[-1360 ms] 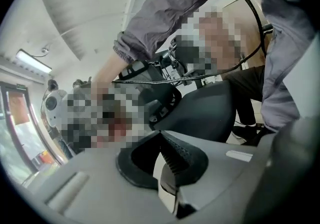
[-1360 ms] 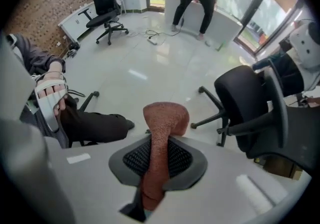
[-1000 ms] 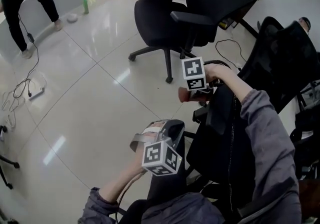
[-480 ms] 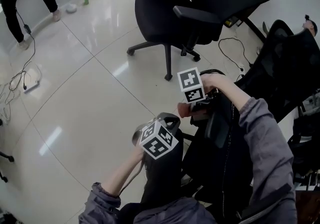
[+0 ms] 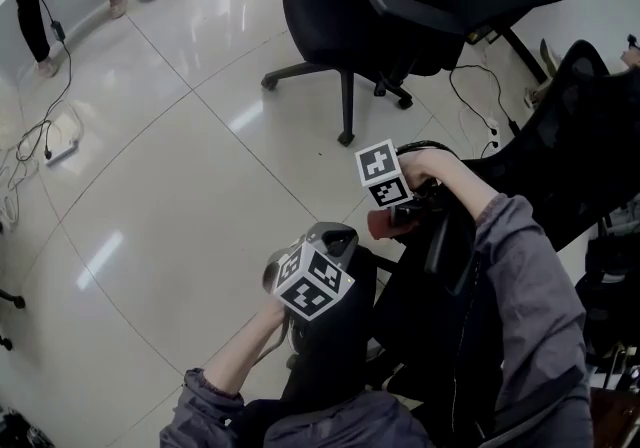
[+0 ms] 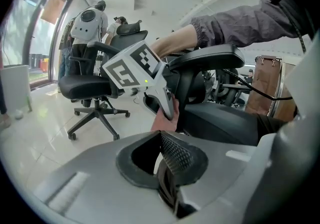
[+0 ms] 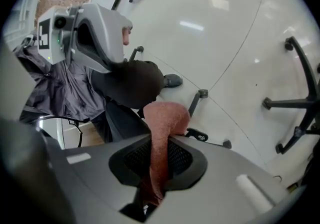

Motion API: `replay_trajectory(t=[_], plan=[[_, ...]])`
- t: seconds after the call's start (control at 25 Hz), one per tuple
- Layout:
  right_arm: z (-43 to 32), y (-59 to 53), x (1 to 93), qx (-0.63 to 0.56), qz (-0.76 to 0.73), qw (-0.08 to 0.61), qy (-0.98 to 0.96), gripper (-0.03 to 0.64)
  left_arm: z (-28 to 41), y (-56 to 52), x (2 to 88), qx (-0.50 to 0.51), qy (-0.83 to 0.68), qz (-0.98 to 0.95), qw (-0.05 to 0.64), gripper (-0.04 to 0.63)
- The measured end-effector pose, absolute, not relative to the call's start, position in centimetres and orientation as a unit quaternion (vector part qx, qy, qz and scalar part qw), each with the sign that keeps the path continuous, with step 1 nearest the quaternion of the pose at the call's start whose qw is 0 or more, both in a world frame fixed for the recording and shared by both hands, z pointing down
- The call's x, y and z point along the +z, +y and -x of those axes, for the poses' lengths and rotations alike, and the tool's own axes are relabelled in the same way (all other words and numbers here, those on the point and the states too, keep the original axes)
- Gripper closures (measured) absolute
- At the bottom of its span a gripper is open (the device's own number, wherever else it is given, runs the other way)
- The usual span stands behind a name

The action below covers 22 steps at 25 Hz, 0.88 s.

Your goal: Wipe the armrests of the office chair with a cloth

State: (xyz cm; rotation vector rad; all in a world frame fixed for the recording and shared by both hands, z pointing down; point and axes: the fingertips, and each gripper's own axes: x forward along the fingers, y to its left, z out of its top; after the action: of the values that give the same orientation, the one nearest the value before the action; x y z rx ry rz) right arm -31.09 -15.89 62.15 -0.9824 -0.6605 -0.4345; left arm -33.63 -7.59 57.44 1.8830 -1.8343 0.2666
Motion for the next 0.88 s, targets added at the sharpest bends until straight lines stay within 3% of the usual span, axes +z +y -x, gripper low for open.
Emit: replay_trajectory(t=[0.52, 0.88], plan=[[36.1, -12.8, 51.9, -0.185, 0.461, 0.758, -0.424, 0.569, 32.2, -7.4, 55.8, 0.111, -0.665, -0.706, 0.217, 0.578], [34.8, -14.8, 57.3, -0.18, 0.437, 0.802, -0.364, 0.568, 32.2, -7.2, 55.8, 0.121, -0.67, -0.701, 0.213, 0.578]])
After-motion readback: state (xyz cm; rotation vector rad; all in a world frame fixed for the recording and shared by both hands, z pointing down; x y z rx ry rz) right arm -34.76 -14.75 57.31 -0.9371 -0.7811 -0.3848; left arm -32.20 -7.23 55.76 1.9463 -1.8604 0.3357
